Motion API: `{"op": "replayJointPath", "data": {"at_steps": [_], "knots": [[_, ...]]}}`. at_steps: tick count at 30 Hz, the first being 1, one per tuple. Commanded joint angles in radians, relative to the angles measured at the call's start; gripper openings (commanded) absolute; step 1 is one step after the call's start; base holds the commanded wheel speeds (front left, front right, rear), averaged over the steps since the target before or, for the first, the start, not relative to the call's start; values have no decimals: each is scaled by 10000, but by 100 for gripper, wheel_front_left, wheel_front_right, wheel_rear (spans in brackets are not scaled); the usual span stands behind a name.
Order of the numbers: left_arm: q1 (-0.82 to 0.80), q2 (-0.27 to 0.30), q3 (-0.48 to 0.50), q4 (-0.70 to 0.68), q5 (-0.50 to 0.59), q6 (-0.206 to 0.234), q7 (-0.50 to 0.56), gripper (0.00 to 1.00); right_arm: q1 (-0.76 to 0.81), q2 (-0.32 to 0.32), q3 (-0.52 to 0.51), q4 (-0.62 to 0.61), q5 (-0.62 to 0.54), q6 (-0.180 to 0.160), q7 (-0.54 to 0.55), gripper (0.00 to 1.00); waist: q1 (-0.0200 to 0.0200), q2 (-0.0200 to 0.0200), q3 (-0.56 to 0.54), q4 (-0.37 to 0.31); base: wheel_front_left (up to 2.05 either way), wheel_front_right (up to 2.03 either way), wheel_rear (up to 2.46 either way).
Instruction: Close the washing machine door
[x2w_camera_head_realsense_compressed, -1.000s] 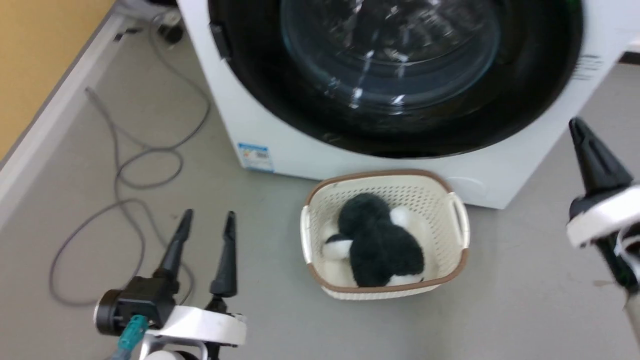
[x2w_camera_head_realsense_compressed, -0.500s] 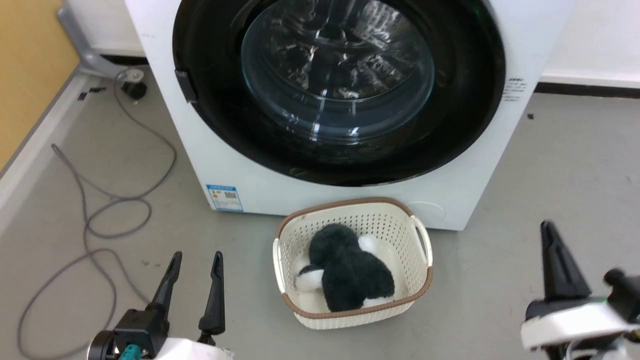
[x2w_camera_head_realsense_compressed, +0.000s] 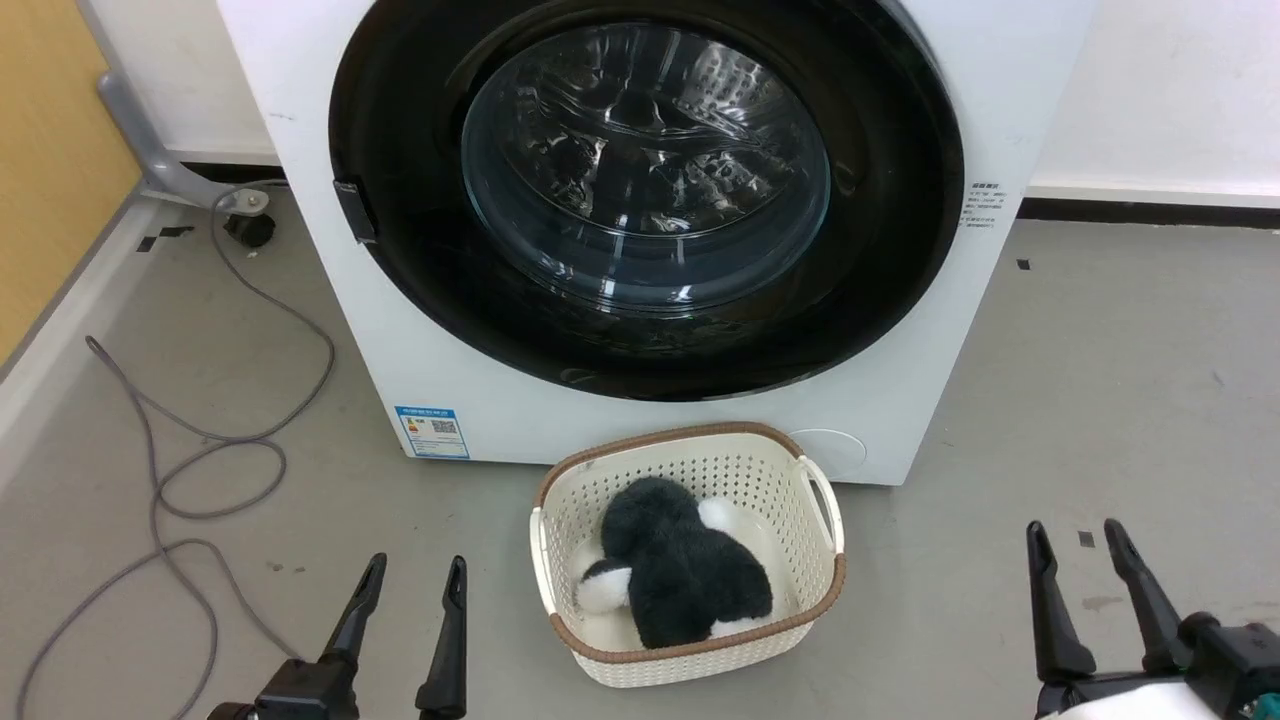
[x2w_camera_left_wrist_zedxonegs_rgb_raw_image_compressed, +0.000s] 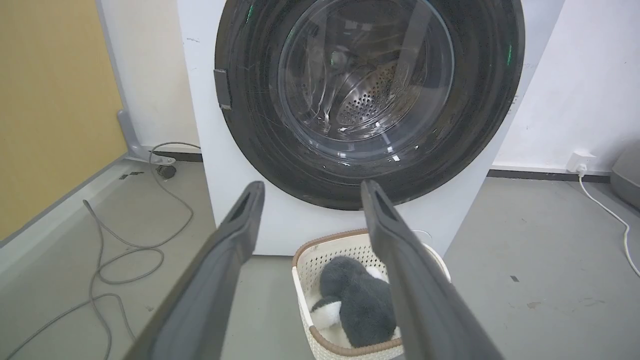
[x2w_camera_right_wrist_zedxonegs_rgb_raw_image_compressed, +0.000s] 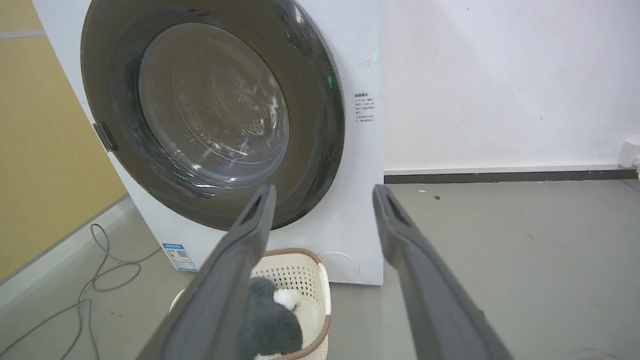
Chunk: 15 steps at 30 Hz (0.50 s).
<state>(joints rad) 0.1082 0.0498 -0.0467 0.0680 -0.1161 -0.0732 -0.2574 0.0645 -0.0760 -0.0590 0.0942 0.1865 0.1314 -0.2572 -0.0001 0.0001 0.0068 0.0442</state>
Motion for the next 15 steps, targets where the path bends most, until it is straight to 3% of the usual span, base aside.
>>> {"op": "replayJointPath", "data": {"at_steps": [1, 15], "knots": [[96, 5, 5, -3, 51, 38, -44, 100, 167, 15, 8, -63, -93, -7, -45, 100, 1, -1, -15, 22, 0, 0, 0], [75, 5, -93, -117, 121, 162, -44, 100, 193, -20, 73, -61, -248, -7, -45, 100, 1, -1, -46, 151, 0, 0, 0]]}}
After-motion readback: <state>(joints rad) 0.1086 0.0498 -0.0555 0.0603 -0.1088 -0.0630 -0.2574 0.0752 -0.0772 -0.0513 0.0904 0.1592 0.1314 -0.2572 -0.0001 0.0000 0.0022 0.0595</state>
